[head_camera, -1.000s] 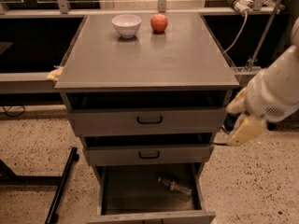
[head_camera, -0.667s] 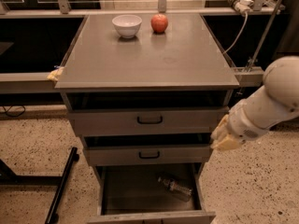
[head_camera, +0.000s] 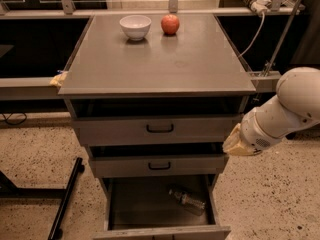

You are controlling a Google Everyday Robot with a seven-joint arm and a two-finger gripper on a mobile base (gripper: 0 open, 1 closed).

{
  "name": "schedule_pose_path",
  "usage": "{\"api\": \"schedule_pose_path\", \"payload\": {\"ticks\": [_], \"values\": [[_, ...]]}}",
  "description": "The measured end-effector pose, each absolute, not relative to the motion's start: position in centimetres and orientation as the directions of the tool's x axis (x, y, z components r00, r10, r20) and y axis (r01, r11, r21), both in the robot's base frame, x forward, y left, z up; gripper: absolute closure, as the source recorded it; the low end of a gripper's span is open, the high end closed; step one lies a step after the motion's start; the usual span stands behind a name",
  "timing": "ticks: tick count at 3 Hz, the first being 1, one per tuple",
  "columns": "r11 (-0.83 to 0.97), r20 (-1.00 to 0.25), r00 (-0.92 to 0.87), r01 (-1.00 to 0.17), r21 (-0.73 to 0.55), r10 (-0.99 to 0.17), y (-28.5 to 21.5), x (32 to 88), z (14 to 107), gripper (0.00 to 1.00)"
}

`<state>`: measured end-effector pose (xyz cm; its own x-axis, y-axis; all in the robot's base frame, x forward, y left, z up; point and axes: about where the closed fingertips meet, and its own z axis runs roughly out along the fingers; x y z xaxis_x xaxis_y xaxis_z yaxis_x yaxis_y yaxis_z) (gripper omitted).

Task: Pick water bottle from bottom drawer and place on counter

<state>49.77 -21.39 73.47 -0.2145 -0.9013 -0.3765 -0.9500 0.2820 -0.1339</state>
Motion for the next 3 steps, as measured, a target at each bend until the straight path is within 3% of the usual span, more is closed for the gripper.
{"api": "schedule_pose_path", "payload": {"ticks": [2, 3], "values": [[0.245, -0.436, -0.185, -0.966, -0.085, -0.881, -21.7, 49.3, 62.6, 1.0], [0.236, -0.519, -0.146, -0.965, -0.113, -0.843, -20.6, 52.7, 55.3, 1.0]]}}
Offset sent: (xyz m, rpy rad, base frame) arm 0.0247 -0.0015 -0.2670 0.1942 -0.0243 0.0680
